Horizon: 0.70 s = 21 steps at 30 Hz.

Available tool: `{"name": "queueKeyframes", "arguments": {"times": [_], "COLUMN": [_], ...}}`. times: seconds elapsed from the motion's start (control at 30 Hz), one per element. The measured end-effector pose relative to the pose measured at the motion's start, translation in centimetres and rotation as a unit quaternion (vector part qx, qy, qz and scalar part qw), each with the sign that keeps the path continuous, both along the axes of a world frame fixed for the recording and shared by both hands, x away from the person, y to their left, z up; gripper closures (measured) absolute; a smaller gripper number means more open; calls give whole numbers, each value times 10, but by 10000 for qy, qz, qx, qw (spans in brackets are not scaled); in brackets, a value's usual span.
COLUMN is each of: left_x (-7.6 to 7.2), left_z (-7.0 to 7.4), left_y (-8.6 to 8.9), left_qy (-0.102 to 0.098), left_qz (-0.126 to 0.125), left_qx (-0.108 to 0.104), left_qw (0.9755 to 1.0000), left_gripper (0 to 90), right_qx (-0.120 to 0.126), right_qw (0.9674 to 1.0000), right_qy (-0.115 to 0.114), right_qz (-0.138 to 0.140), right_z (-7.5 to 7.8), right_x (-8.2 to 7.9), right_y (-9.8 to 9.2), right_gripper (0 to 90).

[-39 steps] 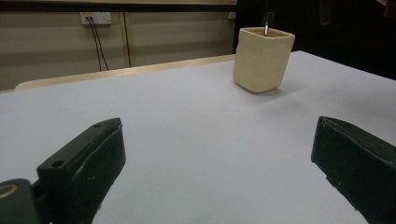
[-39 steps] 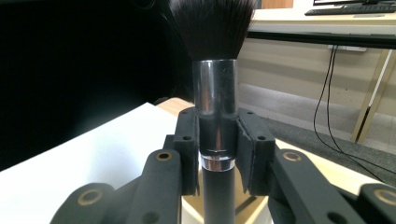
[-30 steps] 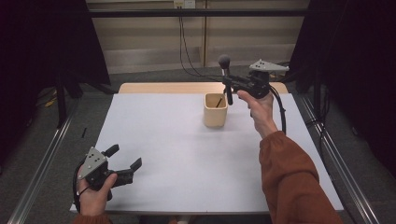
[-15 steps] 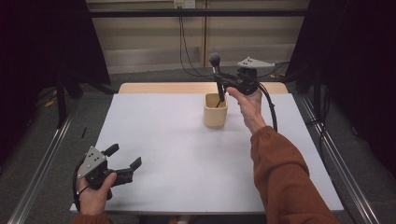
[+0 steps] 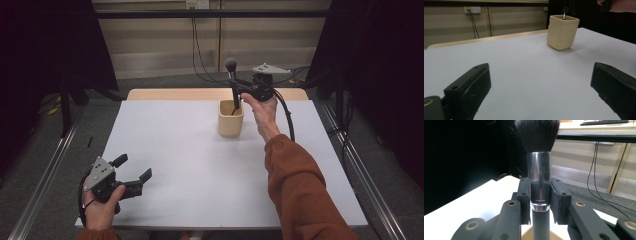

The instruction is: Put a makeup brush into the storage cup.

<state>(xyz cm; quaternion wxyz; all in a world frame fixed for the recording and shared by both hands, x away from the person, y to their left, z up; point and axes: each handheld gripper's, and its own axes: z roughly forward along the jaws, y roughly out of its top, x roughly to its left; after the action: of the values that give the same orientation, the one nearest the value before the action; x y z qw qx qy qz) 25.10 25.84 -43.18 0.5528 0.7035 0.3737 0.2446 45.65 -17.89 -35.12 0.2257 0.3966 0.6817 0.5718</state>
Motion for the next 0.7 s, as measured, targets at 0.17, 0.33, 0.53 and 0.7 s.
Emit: {"name": "queueKeyframes", "arguments": {"times": [0.17, 0.33, 0.53, 0.7], "left_x": [0, 0, 0, 0], "left_z": [0, 0, 0, 0], "left_y": [0, -1, -1, -1], "left_qy": [6, -2, -6, -10], "left_qz": [-1, 14, 22, 20], "left_qx": [19, 35, 54, 73], "left_qw": [10000, 10000, 10000, 10000], "left_gripper": [30, 30, 30, 30], "right_qx": [-16, -86, -93, -120], "right_qw": [10000, 9999, 9999, 9998], "right_qy": [16, 40, 19, 41], "right_qz": [-18, 34, 120, 167], "right_z": [-3, -8, -8, -13], "right_x": [1, 0, -3, -3], "right_y": [1, 2, 3, 6], "right_gripper": [718, 718, 718, 717]}}
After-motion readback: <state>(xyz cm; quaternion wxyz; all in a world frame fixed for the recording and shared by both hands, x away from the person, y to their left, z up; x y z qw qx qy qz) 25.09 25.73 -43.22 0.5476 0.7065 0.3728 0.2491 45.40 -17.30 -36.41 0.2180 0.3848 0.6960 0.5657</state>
